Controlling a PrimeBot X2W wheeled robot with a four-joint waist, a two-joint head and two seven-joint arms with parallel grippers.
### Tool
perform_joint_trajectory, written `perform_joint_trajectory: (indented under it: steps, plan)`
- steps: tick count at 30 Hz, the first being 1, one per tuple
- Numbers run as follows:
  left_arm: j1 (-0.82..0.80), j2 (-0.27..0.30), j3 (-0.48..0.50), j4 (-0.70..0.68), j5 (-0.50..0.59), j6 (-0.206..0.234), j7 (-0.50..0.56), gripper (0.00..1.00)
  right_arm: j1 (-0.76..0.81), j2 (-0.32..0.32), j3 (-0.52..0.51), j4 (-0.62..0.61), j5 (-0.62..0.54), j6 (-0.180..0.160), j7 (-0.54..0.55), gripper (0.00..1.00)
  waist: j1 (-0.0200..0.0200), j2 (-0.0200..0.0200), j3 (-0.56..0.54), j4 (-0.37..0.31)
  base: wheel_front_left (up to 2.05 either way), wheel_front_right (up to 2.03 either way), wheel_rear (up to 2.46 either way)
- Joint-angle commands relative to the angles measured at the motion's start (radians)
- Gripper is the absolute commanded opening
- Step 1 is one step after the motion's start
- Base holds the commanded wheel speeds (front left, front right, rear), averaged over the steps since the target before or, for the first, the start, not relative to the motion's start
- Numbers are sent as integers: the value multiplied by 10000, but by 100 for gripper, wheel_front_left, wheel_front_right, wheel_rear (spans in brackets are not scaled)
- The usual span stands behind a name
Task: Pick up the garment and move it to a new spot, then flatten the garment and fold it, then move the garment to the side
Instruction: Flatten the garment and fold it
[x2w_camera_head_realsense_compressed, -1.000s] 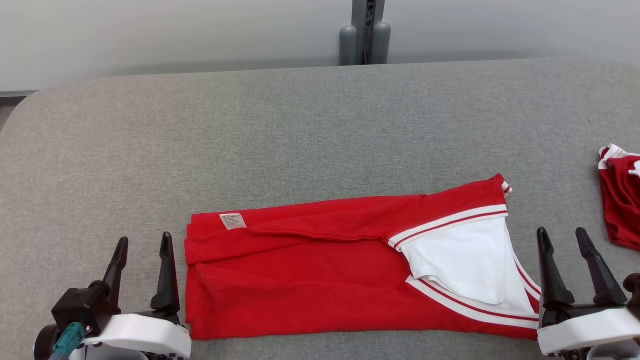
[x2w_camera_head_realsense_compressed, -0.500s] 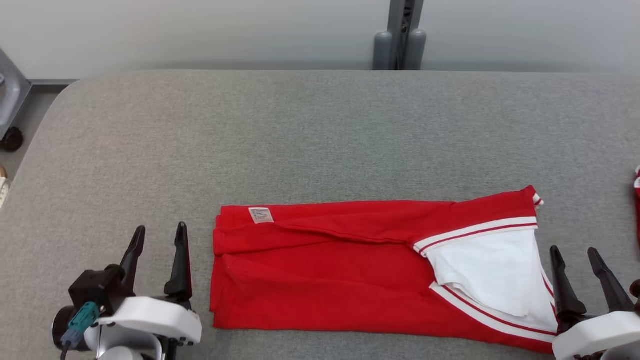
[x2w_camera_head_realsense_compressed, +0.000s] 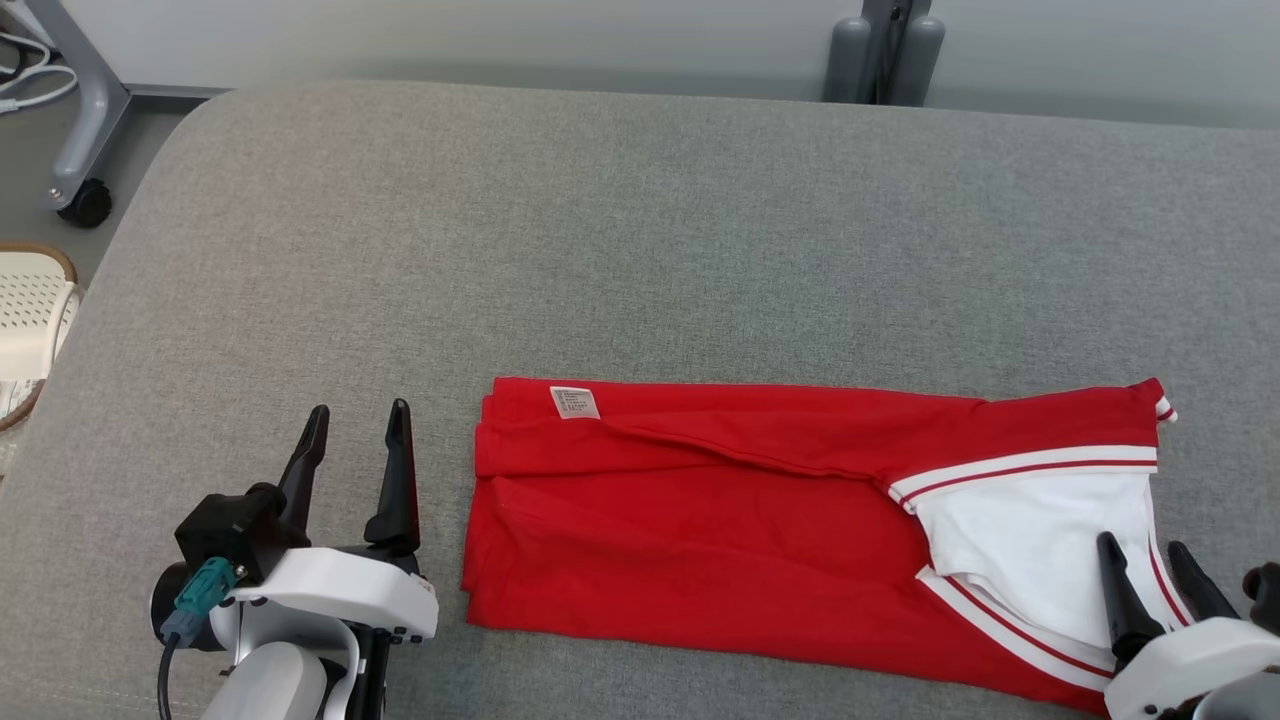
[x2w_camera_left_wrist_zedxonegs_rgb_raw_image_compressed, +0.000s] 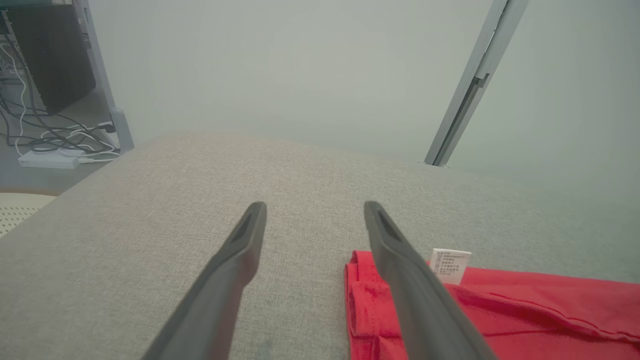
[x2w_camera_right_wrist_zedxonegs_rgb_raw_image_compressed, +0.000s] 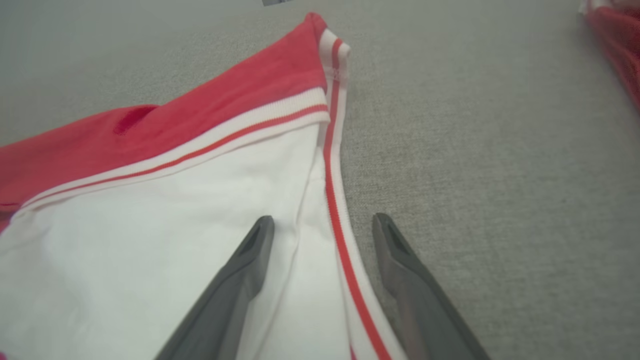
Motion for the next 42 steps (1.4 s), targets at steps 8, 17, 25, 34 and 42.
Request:
perform_joint_trajectory:
  steps: [8, 17, 25, 34, 42]
  plan:
    - [-149, -232, 441, 143, 386, -299, -65, 100, -511, -51, 684, 706, 775, 15, 14, 0, 0, -1, 188, -40, 0, 0, 0]
    - [7, -412, 858, 147, 702, -513, -67, 100, -455, -440, 162, 1090, 1464, -38, -522, 0, 0, -1, 229, -397, 0, 0, 0]
    - [-71, -541, 1184, 190, 923, -658, -68, 100, -710, -730, -194, 1268, 1790, -28, -851, 0, 0, -1, 314, -988, 0, 0, 0]
    - [28, -512, 1511, 155, 1089, -661, -69, 100, -860, -302, 900, -1189, 1560, 6, -1057, 0, 0, -1, 252, -1597, 0, 0, 0]
    - [-78, -551, 1480, 194, 1168, -702, -69, 100, -802, 855, 2883, -4614, 1158, 8, -55, 0, 0, -1, 176, -1646, 0, 0, 0]
